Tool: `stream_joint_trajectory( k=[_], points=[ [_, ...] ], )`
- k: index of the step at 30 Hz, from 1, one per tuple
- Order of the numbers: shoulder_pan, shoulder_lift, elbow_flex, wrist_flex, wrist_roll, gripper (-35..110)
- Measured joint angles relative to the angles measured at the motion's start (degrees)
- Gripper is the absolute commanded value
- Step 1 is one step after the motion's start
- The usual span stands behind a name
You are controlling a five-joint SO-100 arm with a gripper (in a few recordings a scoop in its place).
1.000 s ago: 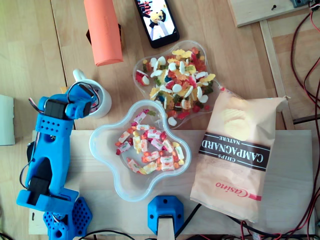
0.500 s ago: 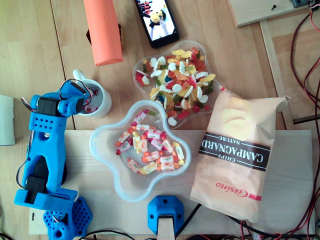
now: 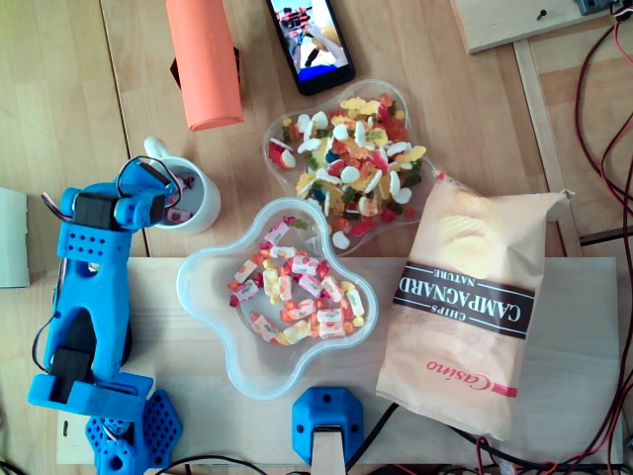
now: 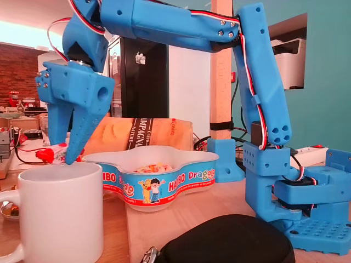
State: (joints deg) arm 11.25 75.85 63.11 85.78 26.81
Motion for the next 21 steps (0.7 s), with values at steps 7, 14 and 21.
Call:
stream_joint_trajectory(
  k=[7,14,21],
  points=[
    [0.00,0.00,0.00,0.00,0.00,5],
    [0.00,0.00,0.00,0.00,0.00,11],
    [0.00,0.00,0.00,0.00,0.00,11]
  ],
)
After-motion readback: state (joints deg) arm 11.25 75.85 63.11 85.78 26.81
